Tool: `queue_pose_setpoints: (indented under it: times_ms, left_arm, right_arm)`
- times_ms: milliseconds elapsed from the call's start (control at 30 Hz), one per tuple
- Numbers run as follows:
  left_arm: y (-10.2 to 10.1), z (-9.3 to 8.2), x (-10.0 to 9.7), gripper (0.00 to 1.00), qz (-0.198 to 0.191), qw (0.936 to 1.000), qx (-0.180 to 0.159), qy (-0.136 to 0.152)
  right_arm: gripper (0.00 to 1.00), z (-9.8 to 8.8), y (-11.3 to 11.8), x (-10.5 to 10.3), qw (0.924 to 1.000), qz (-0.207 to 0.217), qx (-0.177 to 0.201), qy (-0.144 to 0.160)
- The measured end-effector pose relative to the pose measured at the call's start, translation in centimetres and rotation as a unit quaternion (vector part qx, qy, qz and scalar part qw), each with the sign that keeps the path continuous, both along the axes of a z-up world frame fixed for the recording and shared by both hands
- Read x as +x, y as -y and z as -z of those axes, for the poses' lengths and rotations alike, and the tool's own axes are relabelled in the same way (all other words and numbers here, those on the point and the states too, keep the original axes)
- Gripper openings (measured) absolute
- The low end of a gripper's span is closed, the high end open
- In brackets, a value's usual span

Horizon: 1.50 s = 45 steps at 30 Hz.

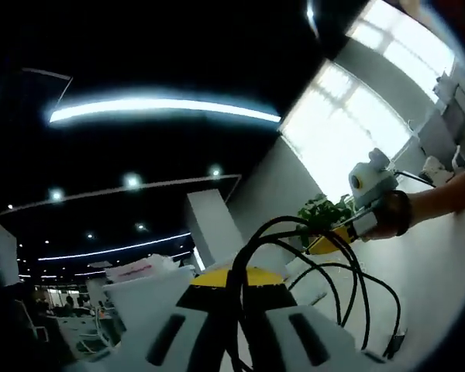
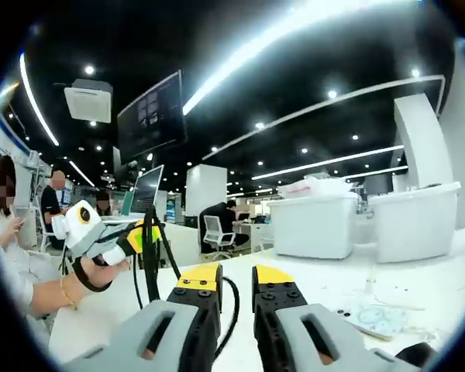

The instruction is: Coil the Type-C to USB data cable on the desktop and secure it with Velcro straps.

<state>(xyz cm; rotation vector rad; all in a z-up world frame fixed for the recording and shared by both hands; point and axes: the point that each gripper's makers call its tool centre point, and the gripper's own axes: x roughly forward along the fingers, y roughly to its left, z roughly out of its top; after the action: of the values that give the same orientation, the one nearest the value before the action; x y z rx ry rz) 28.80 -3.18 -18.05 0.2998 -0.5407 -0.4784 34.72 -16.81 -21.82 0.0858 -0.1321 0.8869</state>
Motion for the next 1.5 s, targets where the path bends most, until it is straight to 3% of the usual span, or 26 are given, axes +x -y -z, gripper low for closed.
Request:
queue_pose_setpoints:
  times_ms: [133,200,267,333,467,567,667,833,1033,1133,1233,1367,1500]
  left_arm:
    - [-1.1,-0.1,0.3,0.06,-0.013,0.9997,-0.022,-0.006]
    - [-1.7,-0.2,0.4,0.06,-0.023,0.9993,-0.03,-0.009]
    - [-2.5,-0.3,0.7,0.06,-0.035,0.9984,-0.043,-0.013]
    - [-3.5,-0.4,0.9,0.07,-0.055,0.997,-0.053,-0.015]
    - [-5.0,-0.9,0.9,0.07,-0.081,0.9944,-0.068,-0.009]
    - [-5.4,-1.1,0.8,0.07,-0.092,0.9934,-0.069,-0.005]
    - [-5.6,-1.2,0.8,0.07,-0.094,0.993,-0.071,-0.005]
    - [-5.2,-1.4,0.5,0.07,-0.088,0.9935,-0.072,0.0]
    - [-4.9,-1.7,0.2,0.07,-0.084,0.9939,-0.071,0.004]
    - [-4.8,-1.7,0.1,0.07,-0.081,0.994,-0.073,0.005]
    - [-4.8,-1.8,0.1,0.07,-0.076,0.994,-0.079,0.003]
    - [-4.6,-1.8,0.0,0.08,-0.068,0.9944,-0.081,0.003]
    - [-4.1,-1.8,-0.2,0.08,-0.06,0.9955,-0.073,0.006]
  right_arm:
    - [0.2,1.8,0.6,1.3,0.9988,0.006,-0.006,-0.047]
    - [0.2,3.5,0.6,1.1,0.9956,-0.009,-0.037,-0.085]
    - [0.21,5.6,0.8,0.7,0.9881,-0.021,-0.069,-0.136]
    - [0.21,6.9,0.9,0.6,0.9839,-0.021,-0.079,-0.159]
    - [0.22,11.4,0.8,-0.5,0.9665,-0.03,-0.137,-0.215]
    - [0.2,13.9,-0.3,-2.3,0.9483,-0.062,-0.132,-0.282]
    - [0.19,15.4,-1.2,-3.1,0.9352,-0.082,-0.136,-0.317]
    - [0.19,15.8,-2.4,-3.6,0.9197,-0.099,-0.081,-0.371]
    - [0.19,15.8,-3.9,-3.2,0.9279,-0.084,-0.073,-0.356]
    - [0.14,15.8,-4.7,-2.8,0.9285,-0.071,-0.061,-0.359]
    - [0.08,16.1,-5.2,-2.3,0.9379,-0.051,-0.072,-0.335]
    - [0.06,15.6,-6.0,-2.3,0.9429,-0.059,-0.063,-0.322]
    - [0.01,14.1,-6.2,-2.3,0.9446,-0.083,-0.031,-0.316]
